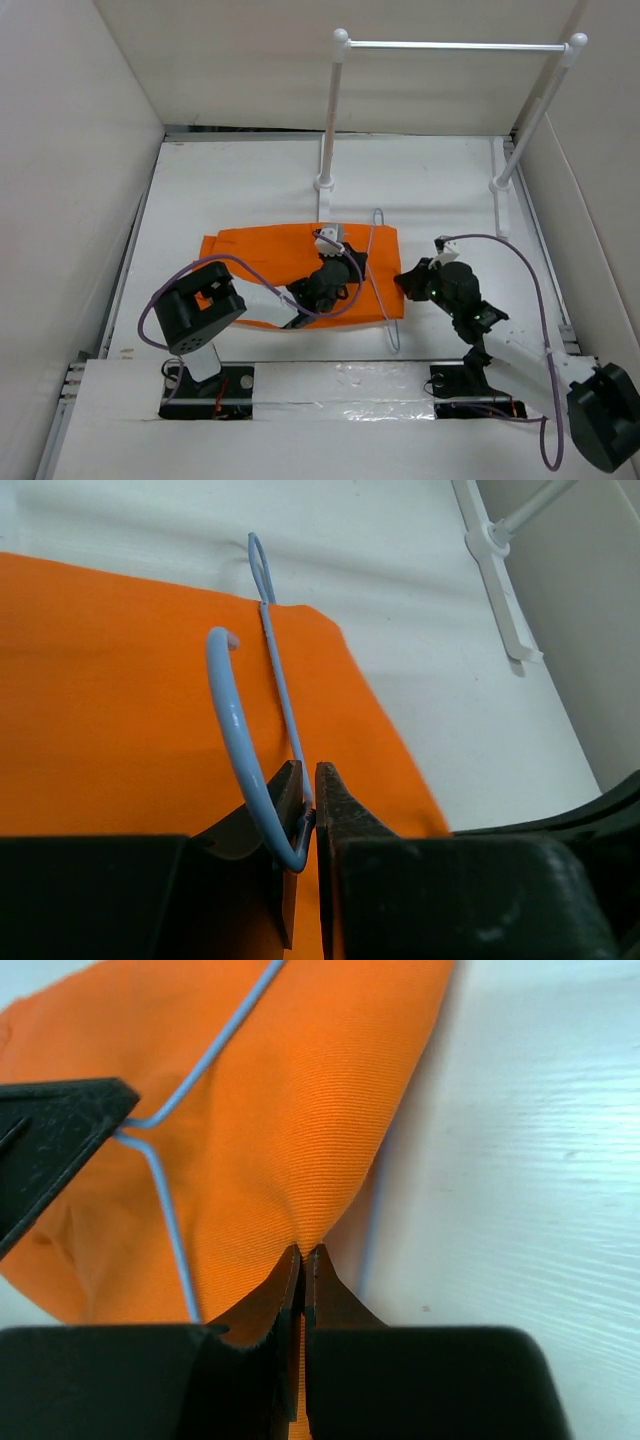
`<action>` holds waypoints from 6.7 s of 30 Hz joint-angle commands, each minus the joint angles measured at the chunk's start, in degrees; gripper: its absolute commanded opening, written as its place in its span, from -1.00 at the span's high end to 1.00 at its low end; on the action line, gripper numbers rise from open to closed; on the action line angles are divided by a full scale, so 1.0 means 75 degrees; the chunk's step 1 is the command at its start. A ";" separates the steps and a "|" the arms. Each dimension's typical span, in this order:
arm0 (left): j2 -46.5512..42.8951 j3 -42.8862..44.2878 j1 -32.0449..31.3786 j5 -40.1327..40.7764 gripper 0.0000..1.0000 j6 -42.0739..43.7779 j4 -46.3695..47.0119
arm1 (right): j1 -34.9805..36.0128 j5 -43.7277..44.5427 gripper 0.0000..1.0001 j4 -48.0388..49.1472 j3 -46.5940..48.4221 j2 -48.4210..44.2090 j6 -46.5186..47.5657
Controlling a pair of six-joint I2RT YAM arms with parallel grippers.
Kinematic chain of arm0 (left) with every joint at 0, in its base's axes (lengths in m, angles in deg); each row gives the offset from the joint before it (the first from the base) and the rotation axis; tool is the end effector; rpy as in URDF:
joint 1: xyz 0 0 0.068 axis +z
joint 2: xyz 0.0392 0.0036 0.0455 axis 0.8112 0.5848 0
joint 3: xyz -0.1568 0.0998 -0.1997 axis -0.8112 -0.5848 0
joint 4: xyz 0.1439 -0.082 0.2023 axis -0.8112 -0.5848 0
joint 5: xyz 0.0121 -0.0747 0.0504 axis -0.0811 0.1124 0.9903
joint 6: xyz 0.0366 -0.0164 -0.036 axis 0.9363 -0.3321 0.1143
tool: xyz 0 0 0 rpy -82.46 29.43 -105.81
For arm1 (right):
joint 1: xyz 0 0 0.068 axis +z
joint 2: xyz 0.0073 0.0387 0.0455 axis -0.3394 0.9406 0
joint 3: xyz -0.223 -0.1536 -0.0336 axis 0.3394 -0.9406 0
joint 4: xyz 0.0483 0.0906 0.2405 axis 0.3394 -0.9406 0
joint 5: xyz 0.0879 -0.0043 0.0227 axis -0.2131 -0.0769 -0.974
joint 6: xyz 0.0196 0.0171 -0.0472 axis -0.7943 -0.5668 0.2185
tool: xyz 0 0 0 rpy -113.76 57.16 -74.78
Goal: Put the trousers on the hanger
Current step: Place the trousers on the hanger, then place the hanger at the clothesline.
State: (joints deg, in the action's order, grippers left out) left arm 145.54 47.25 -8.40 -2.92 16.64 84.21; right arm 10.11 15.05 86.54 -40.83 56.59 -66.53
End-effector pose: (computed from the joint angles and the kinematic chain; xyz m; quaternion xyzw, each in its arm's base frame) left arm 0.1690 -0.2859 0.1865 -0.0324 0.7378 -0.3719 0.5624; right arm 0.1528 0.0884 0.1625 0.0172 0.8383 0.2837 0.4652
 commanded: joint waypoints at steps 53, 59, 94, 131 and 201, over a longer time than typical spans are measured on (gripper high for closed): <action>-0.2420 0.0816 0.0227 -0.1014 1.00 0.3294 -0.3242 | -0.4228 -0.2207 0.83 -0.0694 0.0495 -0.0757 0.1689; -0.3006 0.1319 0.0227 -0.1048 1.00 0.2989 -0.4097 | -0.4228 -0.3073 0.03 -0.2261 0.1794 -0.1858 0.2193; -0.4026 0.3464 -0.0008 -0.1529 1.00 0.2227 -0.5703 | 0.3916 0.1239 0.64 0.0501 0.2698 -0.0196 -0.0525; -0.4693 0.4508 -0.0008 -0.1729 -0.27 0.2847 -0.5259 | 0.1013 -0.1105 1.00 0.3208 0.2862 -0.1016 -0.2681; -0.9136 -0.1809 -0.0008 -0.0076 -0.16 0.0387 -0.6465 | -0.6174 -0.5852 1.00 0.4650 0.8019 0.4750 -0.4873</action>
State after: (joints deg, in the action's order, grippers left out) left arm 77.54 32.45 -8.11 -2.96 19.50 34.53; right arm -36.05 -29.73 109.80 17.09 94.14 -104.10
